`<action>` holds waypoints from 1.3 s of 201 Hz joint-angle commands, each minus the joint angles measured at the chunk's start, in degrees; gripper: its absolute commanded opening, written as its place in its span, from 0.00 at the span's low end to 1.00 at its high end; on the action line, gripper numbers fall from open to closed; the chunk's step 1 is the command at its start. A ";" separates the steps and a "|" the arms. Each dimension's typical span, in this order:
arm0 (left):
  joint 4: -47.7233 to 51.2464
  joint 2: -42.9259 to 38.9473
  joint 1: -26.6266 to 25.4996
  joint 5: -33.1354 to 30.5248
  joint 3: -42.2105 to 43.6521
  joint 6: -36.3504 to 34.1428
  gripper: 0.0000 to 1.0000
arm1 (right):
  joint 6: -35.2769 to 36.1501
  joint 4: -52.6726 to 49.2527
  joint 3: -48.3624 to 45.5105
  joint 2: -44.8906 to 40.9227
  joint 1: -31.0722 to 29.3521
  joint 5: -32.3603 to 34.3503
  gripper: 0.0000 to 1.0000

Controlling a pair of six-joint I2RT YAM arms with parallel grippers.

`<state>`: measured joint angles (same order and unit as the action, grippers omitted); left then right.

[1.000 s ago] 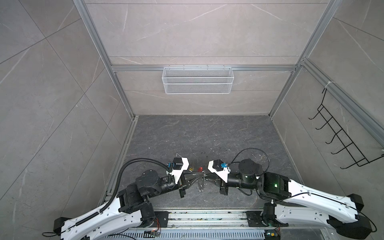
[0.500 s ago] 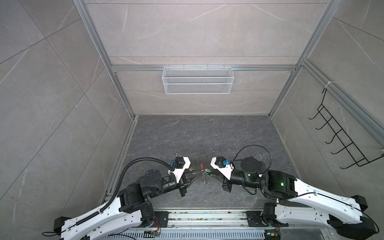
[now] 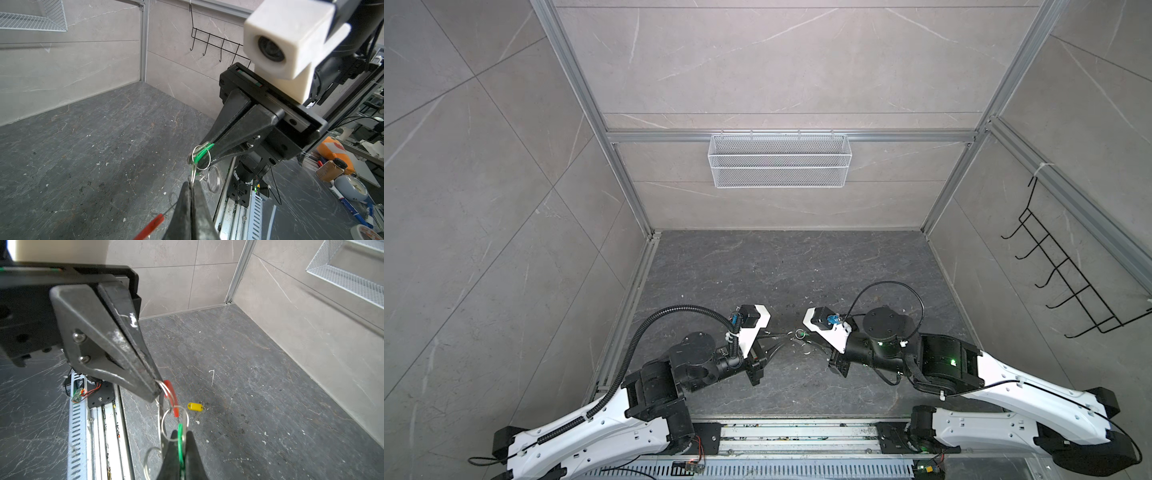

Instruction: Remove the keys from the keyring

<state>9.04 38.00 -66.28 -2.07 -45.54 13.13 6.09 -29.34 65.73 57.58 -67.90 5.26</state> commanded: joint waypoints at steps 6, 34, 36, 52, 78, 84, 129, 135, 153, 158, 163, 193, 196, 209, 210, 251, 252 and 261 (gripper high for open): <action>3.87 0.33 0.23 -5.15 -2.71 0.98 0.00 | 0.86 -2.01 3.03 -0.28 0.22 3.68 0.00; 5.08 1.50 0.19 -6.73 -3.37 1.22 0.00 | 0.94 -3.19 4.68 0.42 0.27 5.22 0.00; 5.17 1.49 0.12 -6.84 -3.40 1.21 0.00 | 0.88 -3.29 4.80 0.47 0.23 5.32 0.00; 5.98 1.88 0.10 -8.33 -3.76 1.42 0.00 | 0.60 -4.33 6.18 1.09 0.15 6.52 0.00; 6.43 1.84 -0.15 -11.01 -3.68 1.75 0.00 | -0.69 -6.06 8.05 2.33 -0.03 8.19 0.00; 6.43 2.02 -0.29 -11.65 -3.61 1.78 0.00 | -1.15 -6.33 8.50 2.67 -0.18 8.80 0.00; 6.93 4.72 -2.45 -17.80 -4.46 1.76 0.00 | -3.78 -9.48 12.56 6.00 -1.15 14.32 0.00; 7.19 5.19 -2.79 -18.92 -4.78 1.67 0.00 | -3.87 -9.59 12.81 6.18 -1.34 14.96 0.00; 9.33 6.89 -3.29 -21.77 -6.13 2.51 0.00 | -3.89 -9.58 13.49 6.30 -1.58 16.08 0.00; 9.93 7.36 -3.33 -22.20 -6.62 2.83 0.00 | -3.88 -10.00 13.97 6.52 -1.62 16.38 0.00; 10.47 7.75 -3.37 -22.67 -7.05 3.09 0.00 | -3.91 -10.47 14.51 6.83 -1.69 16.53 0.00; 11.78 10.72 -5.15 -26.29 -8.55 3.53 0.00 | -5.10 -13.03 18.42 9.70 -1.97 15.48 0.00; 11.48 10.88 -5.48 -26.58 -8.46 3.38 0.00 | -5.23 -13.33 18.87 9.86 -2.00 15.31 0.00; 10.43 11.94 -7.31 -29.08 -8.48 2.46 0.00 | -6.51 -15.10 21.62 11.69 -2.05 14.87 0.00; 10.41 12.02 -7.43 -29.28 -8.54 2.40 0.00 | -6.56 -15.38 21.84 11.86 -2.01 14.87 0.00; 10.46 14.71 -11.15 -36.17 -10.34 0.62 0.00 | -9.41 -21.90 28.24 16.05 -2.23 16.41 0.00; 10.51 14.72 -11.11 -36.26 -10.39 0.64 0.00 | -9.42 -22.08 28.36 16.06 -2.28 16.39 0.00; 10.94 15.50 -11.24 -36.71 -10.88 0.93 0.00 | -9.66 -22.65 28.86 16.78 -2.79 16.47 0.00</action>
<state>14.35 51.44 -77.08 -32.95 -55.05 14.90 -0.62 -51.75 89.95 73.91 -69.54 20.08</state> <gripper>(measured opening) 0.052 0.054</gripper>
